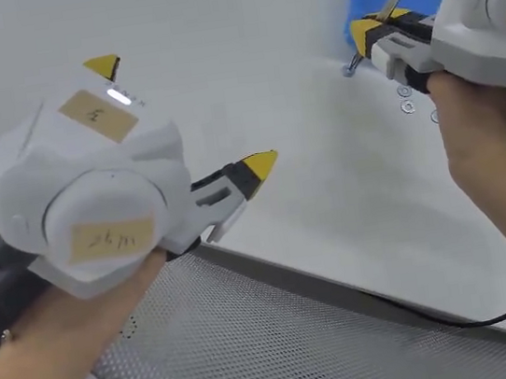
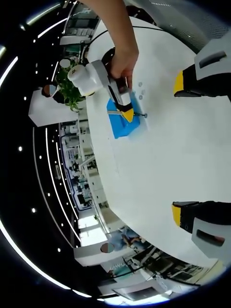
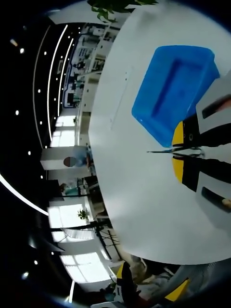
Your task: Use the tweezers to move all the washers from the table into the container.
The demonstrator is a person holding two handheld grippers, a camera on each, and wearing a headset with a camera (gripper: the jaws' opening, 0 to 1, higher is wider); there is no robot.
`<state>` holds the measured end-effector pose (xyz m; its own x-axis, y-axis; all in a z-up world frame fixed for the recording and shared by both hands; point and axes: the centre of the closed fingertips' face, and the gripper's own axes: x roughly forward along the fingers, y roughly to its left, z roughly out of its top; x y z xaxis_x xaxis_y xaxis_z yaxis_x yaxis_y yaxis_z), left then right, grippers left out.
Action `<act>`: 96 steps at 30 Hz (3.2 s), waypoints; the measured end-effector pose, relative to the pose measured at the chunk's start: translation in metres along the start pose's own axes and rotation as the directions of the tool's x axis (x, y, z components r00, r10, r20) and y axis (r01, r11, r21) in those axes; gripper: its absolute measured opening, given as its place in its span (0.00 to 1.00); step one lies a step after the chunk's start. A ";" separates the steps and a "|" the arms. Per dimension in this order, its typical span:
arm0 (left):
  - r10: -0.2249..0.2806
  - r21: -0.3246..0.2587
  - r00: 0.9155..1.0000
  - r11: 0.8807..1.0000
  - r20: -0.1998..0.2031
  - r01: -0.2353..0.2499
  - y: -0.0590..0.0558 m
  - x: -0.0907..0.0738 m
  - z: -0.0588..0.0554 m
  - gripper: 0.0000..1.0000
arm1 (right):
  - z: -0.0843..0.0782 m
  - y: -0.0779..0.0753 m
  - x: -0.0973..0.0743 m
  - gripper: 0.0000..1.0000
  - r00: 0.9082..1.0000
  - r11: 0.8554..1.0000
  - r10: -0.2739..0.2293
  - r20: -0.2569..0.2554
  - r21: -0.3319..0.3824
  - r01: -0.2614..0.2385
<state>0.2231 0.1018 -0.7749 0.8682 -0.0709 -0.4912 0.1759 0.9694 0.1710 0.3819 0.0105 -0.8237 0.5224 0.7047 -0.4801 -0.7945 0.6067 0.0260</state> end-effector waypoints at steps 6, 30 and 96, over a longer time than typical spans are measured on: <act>-0.002 0.000 1.000 1.000 0.002 0.002 0.000 0.000 -0.001 0.92 | -0.004 0.003 -0.003 0.02 1.000 0.995 -0.004 -0.015 -0.103 0.002; 0.002 0.010 1.000 1.000 0.023 -0.002 0.000 -0.003 0.003 0.99 | 0.031 -0.003 -0.032 0.01 0.999 0.993 0.032 -0.003 0.110 -0.032; -0.001 0.038 1.000 0.999 -0.022 0.002 -0.001 0.003 -0.004 0.95 | 0.030 -0.049 0.022 0.04 0.995 0.985 -0.098 -0.031 0.140 0.101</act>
<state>0.2235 0.1011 -0.7800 0.8576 -0.0669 -0.5099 0.1950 0.9598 0.2021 0.4417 0.0067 -0.8092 0.5877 0.6303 -0.5073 -0.6864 0.7203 0.0998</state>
